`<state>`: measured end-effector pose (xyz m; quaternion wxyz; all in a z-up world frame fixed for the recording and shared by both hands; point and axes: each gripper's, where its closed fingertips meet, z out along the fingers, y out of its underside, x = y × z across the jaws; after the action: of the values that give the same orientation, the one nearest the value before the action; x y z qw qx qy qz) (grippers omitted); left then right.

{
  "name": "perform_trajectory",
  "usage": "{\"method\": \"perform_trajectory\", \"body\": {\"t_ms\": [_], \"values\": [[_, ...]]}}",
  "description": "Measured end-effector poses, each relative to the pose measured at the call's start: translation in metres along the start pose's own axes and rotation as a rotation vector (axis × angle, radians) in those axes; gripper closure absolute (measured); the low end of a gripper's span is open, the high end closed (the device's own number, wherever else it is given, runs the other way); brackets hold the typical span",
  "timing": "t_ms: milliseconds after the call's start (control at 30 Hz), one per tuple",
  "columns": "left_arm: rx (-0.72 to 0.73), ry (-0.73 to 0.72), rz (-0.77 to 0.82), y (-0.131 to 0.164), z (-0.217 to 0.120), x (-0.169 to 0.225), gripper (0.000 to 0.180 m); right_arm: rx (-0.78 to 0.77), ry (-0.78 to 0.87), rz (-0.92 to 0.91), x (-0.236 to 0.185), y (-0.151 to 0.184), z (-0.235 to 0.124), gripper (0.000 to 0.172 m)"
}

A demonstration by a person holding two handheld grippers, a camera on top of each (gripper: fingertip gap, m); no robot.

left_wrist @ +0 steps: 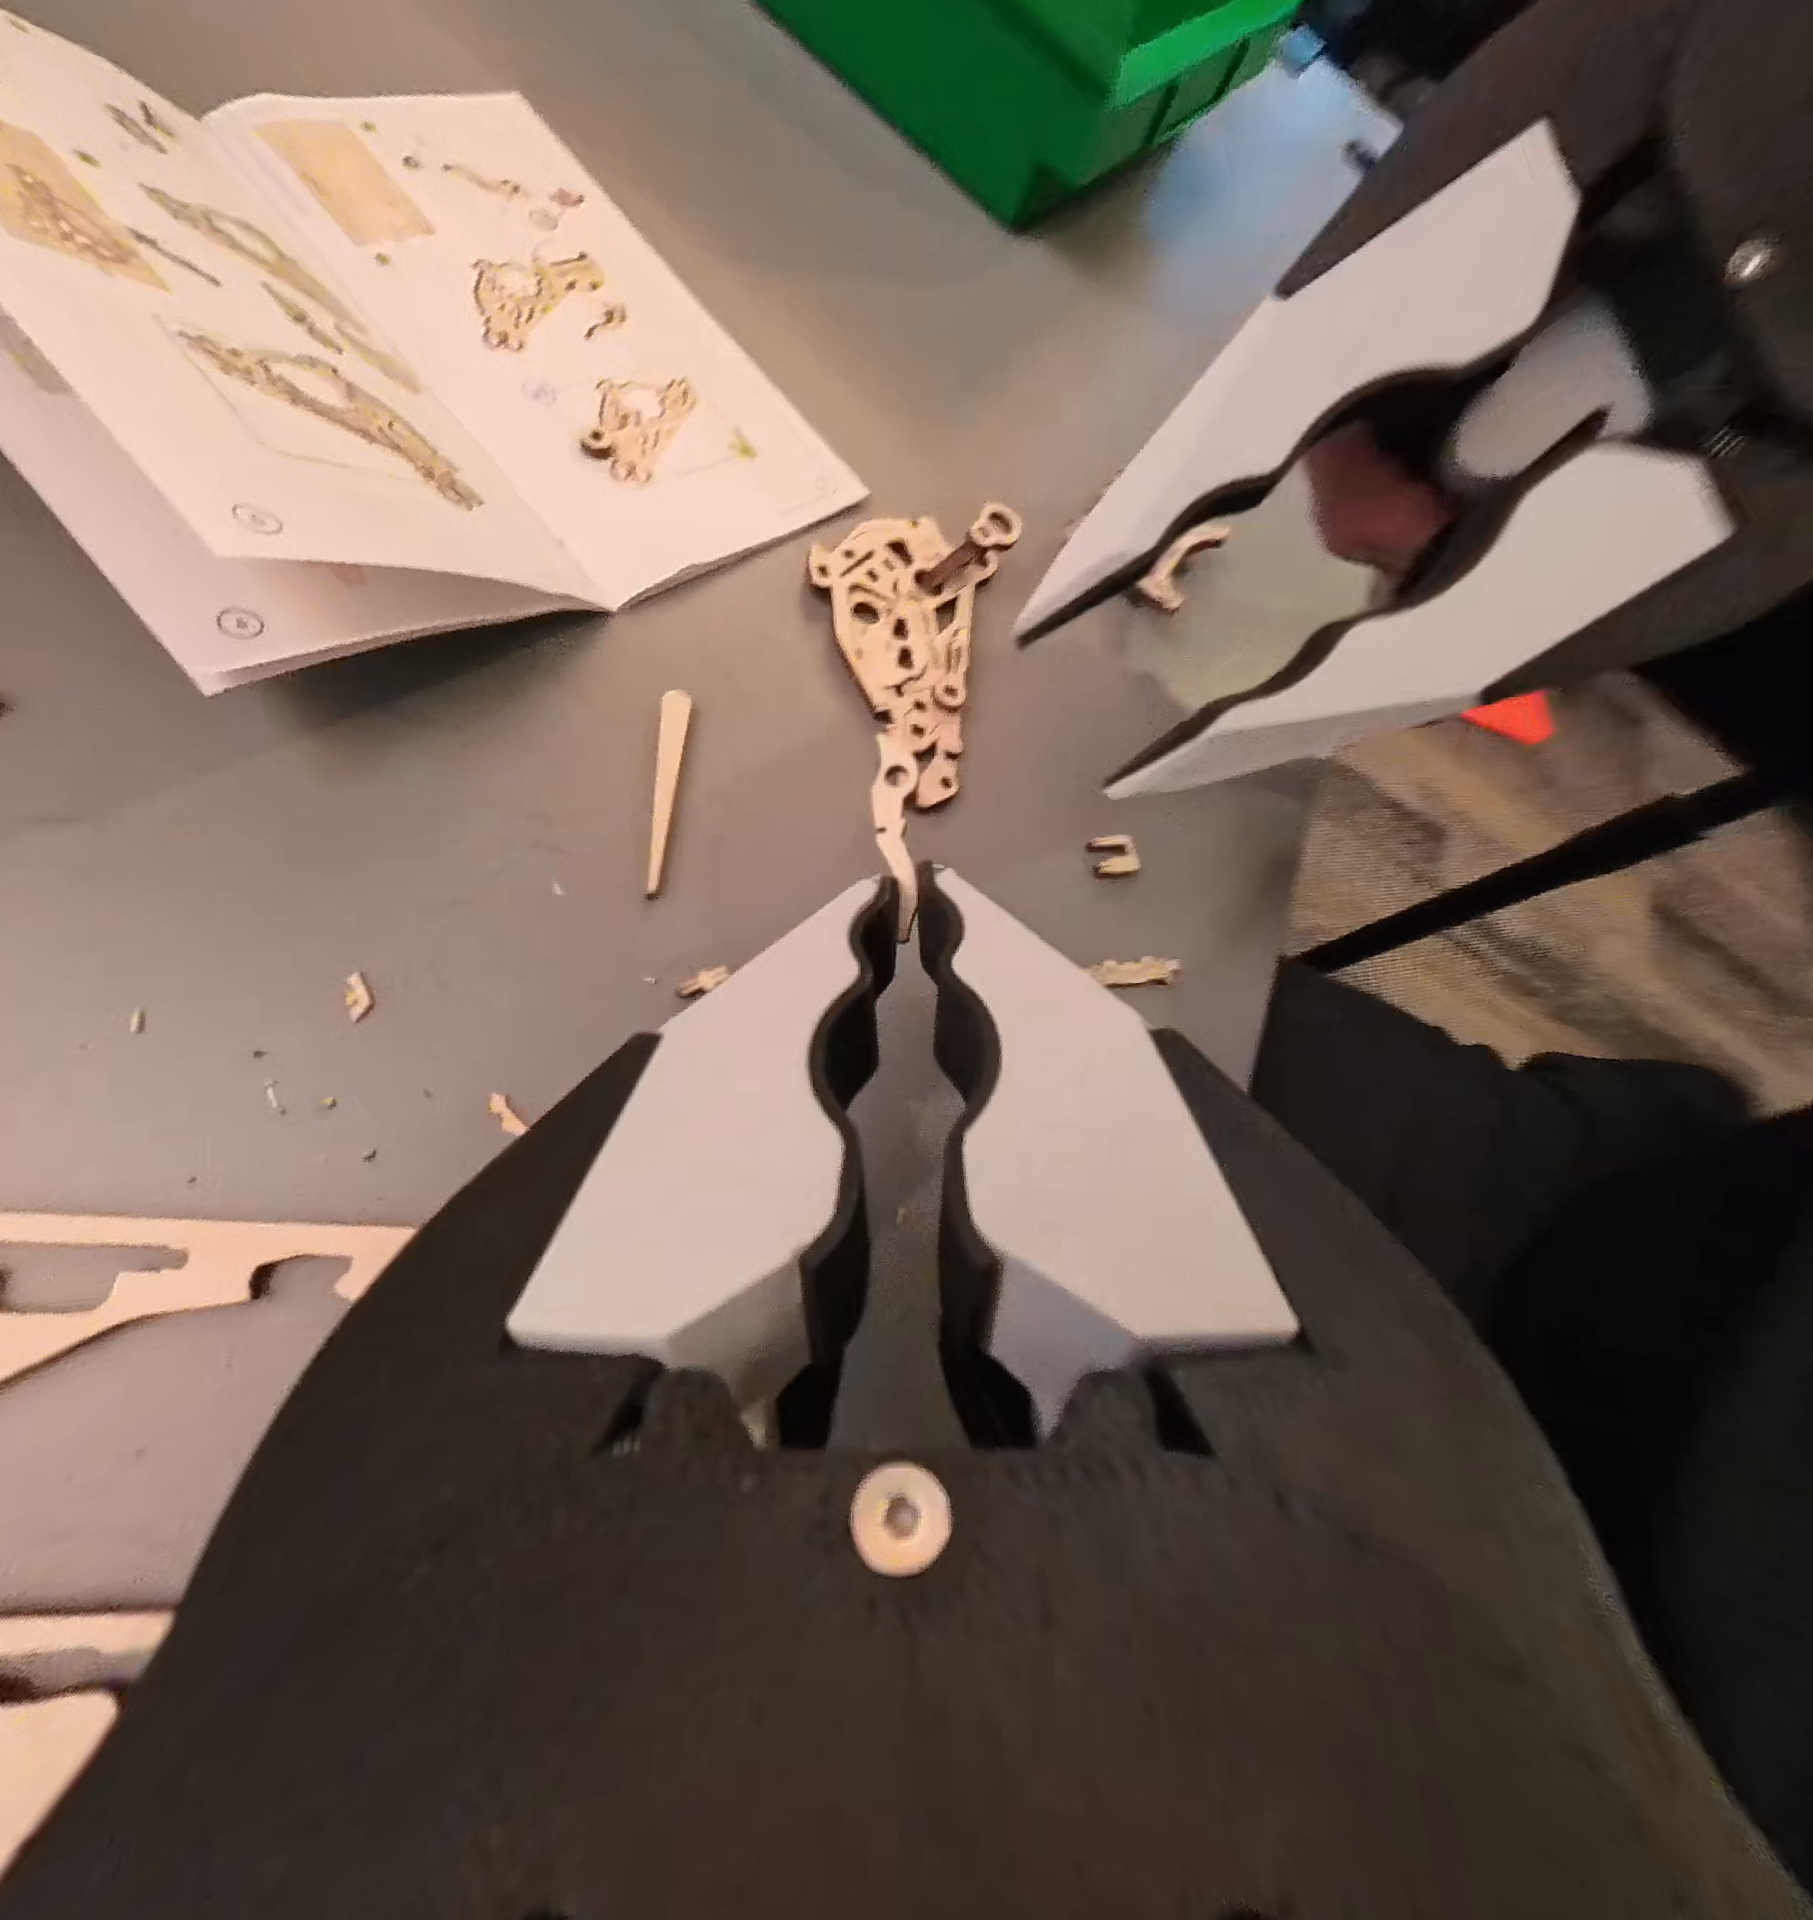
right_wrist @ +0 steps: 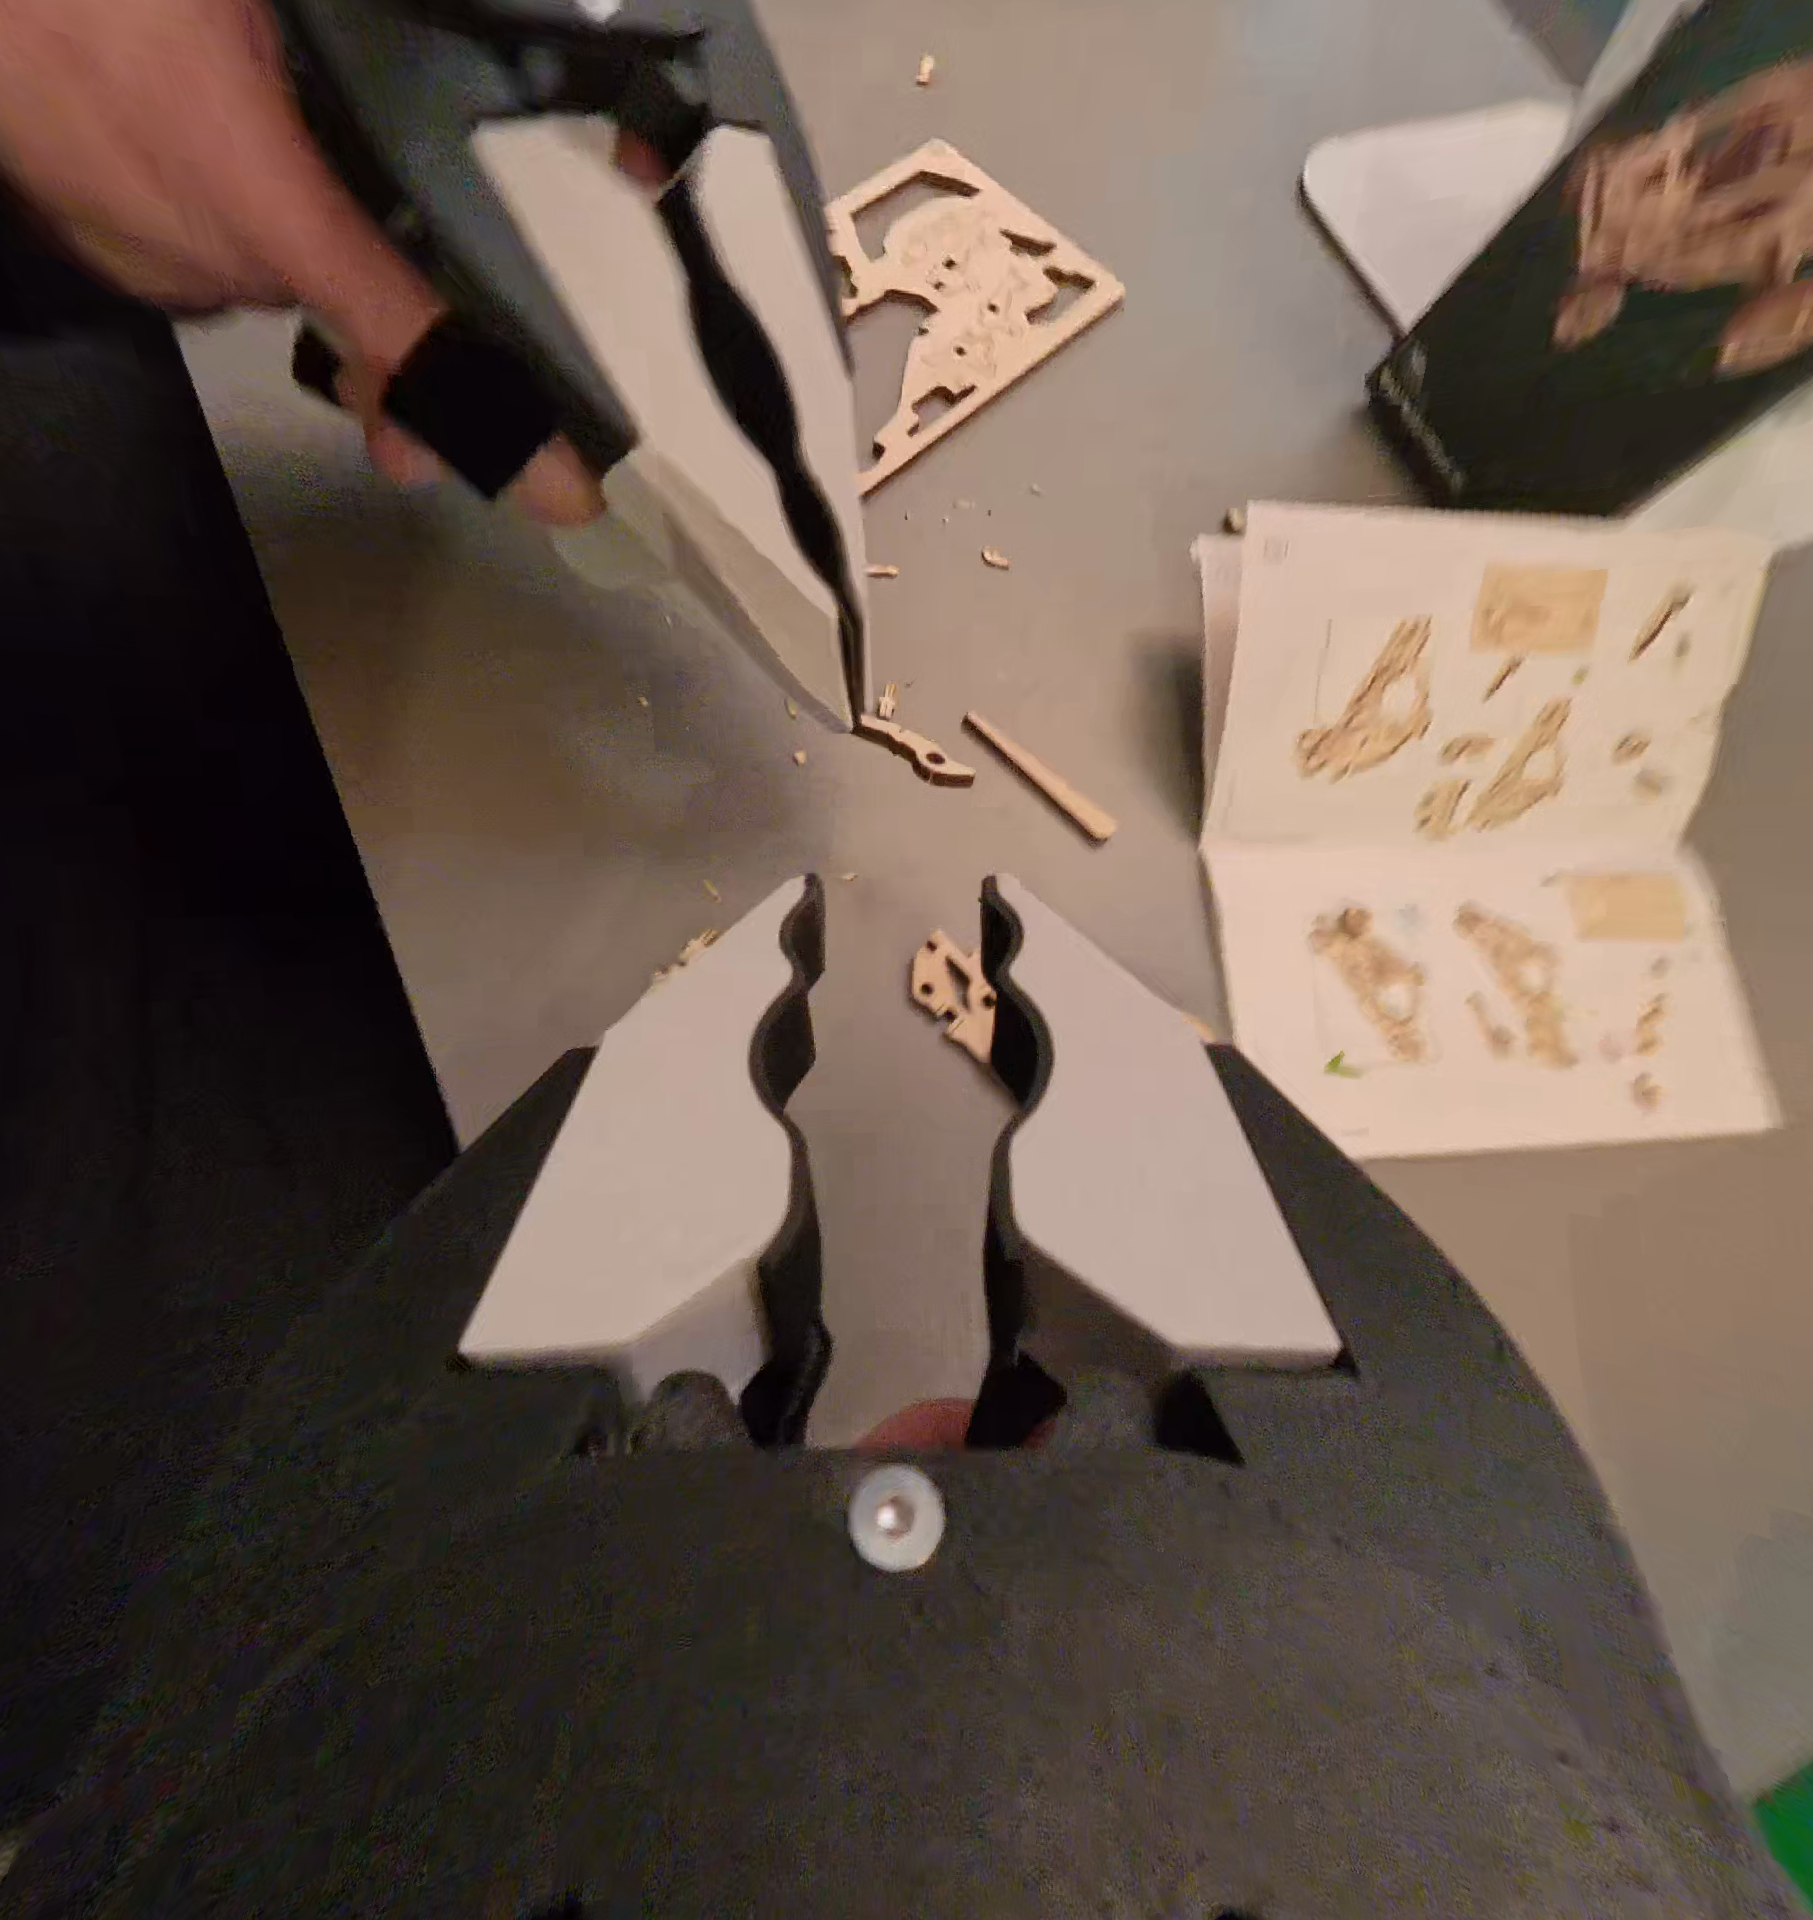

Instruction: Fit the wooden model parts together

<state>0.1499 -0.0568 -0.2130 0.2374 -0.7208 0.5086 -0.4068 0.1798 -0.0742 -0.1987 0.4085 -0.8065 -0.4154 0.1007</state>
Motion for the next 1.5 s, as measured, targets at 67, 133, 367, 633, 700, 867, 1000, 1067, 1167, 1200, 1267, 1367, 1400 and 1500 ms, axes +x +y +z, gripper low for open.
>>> {"method": "perform_trajectory", "body": {"t_ms": [67,133,367,633,700,867,1000,1067,1167,1200,1267,1367,1400,1500], "values": [[0.0,0.085,-0.026,-0.006,-0.005,0.008,0.179,-0.03,0.058,-0.164,0.004,-0.004,0.002,0.141],[0.017,0.128,-0.045,-0.014,-0.01,0.012,0.179,-0.052,0.1,-0.298,0.007,-0.008,0.004,0.141],[-0.024,0.269,-0.074,-0.018,-0.012,0.031,0.179,-0.054,0.151,-0.576,0.002,-0.021,0.009,0.15],[-0.01,0.317,-0.078,-0.027,-0.012,0.036,0.177,-0.031,0.068,-0.497,-0.008,-0.018,0.007,0.172],[0.044,0.302,-0.072,-0.037,-0.015,0.033,0.162,-0.011,0.024,-0.391,-0.007,-0.018,0.004,0.172],[0.194,0.272,-0.017,-0.061,-0.032,0.029,0.149,0.091,-0.135,-0.014,-0.002,-0.024,-0.008,0.172],[0.228,0.258,-0.008,-0.066,-0.036,0.028,0.149,0.215,-0.33,0.397,0.004,-0.033,-0.019,0.171],[0.234,0.264,-0.008,-0.068,-0.035,0.03,0.15,0.28,-0.429,0.558,0.006,-0.037,-0.024,0.171],[0.244,0.275,-0.012,-0.07,-0.032,0.033,0.151,0.362,-0.572,0.736,0.005,-0.045,-0.032,0.171],[0.243,0.285,-0.013,-0.071,-0.03,0.035,0.151,0.39,-0.6,0.773,0.006,-0.048,-0.035,0.171],[0.244,0.298,-0.019,-0.072,-0.026,0.038,0.151,0.381,-0.622,0.785,0.004,-0.047,-0.034,0.171],[0.243,0.337,-0.023,-0.075,-0.022,0.045,0.153,0.331,-0.615,0.74,-0.003,-0.043,-0.032,0.171],[0.227,0.346,-0.021,-0.073,-0.02,0.048,0.155,0.329,-0.621,0.729,-0.005,-0.044,-0.032,0.171],[0.236,0.4,-0.029,-0.074,-0.019,0.056,0.168,0.307,-0.631,0.699,-0.009,-0.044,-0.033,0.171]]}}
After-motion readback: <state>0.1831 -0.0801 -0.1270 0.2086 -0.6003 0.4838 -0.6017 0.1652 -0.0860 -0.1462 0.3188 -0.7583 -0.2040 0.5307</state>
